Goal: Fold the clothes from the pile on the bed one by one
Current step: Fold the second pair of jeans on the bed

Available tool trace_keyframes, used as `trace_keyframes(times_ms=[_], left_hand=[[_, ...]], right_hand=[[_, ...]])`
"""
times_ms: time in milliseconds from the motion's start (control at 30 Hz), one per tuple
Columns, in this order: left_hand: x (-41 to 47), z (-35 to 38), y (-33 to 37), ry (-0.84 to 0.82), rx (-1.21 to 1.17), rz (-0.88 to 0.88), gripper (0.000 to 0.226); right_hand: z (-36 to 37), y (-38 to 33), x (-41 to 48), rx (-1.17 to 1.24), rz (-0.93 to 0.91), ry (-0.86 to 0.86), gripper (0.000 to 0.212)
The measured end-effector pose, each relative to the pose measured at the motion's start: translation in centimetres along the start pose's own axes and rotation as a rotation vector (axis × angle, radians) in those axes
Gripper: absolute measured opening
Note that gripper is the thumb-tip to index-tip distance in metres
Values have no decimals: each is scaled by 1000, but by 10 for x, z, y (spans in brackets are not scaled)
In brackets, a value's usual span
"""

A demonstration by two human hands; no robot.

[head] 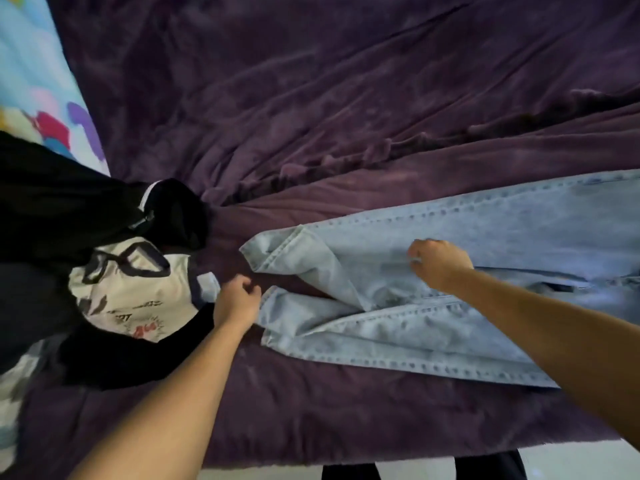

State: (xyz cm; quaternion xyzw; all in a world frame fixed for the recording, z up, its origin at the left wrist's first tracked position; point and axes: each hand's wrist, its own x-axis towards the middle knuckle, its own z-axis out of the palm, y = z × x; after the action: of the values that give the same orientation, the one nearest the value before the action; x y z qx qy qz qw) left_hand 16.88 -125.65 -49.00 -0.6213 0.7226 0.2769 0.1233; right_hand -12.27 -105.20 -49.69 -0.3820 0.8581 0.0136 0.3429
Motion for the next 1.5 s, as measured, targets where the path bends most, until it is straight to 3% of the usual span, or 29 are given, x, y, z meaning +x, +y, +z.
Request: trace_keyframes(times_ms=[133, 167, 233, 267, 300, 367, 467, 567, 700, 800, 900, 967, 1067, 1133, 1200, 1267, 1333, 1433, 1500], left_hand=[[64, 5, -12, 41, -105, 95, 40], [75, 11, -10, 45, -222, -26, 42], [92, 25, -10, 11, -612, -446, 47], [95, 31, -10, -46, -786, -573, 45], [98, 36, -9, -110, -855, -589, 41], [106, 40, -6, -136, -880, -490, 28], [123, 18, 1, 68, -801, -162, 31], [135, -22, -5, 236, -489, 65, 38], [136, -37, -19, 309, -145, 150, 32], [108, -10, -15, 164, -105, 248, 10], [75, 25, -21, -159, -202, 76, 42], [55, 42, -36, -258, -282, 85, 48], [26, 45, -66, -206, -359, 335, 53], [17, 46, -87, -142, -121, 593, 65], [16, 49, -103, -149, 234, 762, 74], [24, 49, -107, -191, 422, 792, 51], [33, 36, -94, -254, 358, 732, 9], [47, 2, -61, -560, -170, 264, 19], [52, -16, -45, -669, -412, 45, 19]], right_hand=[[12, -65, 59, 49, -29, 139, 39], [12, -75, 71, 50, -34, 173, 43], [18, -89, 95, 27, -38, 152, 53], [22, -93, 105, 17, -26, 113, 59], [26, -97, 111, 3, -4, 77, 62], [30, -102, 116, -20, 49, 75, 57], [21, -108, 111, 24, 75, 234, 31], [-6, -115, 110, 104, 88, 424, 32], [-19, -134, 94, 131, 23, 585, 34], [25, -145, 68, 239, 12, 422, 17], [89, -151, 32, 278, 33, 150, 18], [122, -150, 5, 263, -51, 116, 30], [149, -137, -26, 151, -204, 104, 61], [155, -121, -36, 5, -264, 77, 69], [159, -105, -40, -116, -278, 83, 57], [150, -101, -37, -87, -230, 56, 44], [127, -104, -30, 41, -87, -42, 37], [86, -104, -15, 228, -12, -187, 49], [65, -106, -5, 207, -25, -141, 42]])
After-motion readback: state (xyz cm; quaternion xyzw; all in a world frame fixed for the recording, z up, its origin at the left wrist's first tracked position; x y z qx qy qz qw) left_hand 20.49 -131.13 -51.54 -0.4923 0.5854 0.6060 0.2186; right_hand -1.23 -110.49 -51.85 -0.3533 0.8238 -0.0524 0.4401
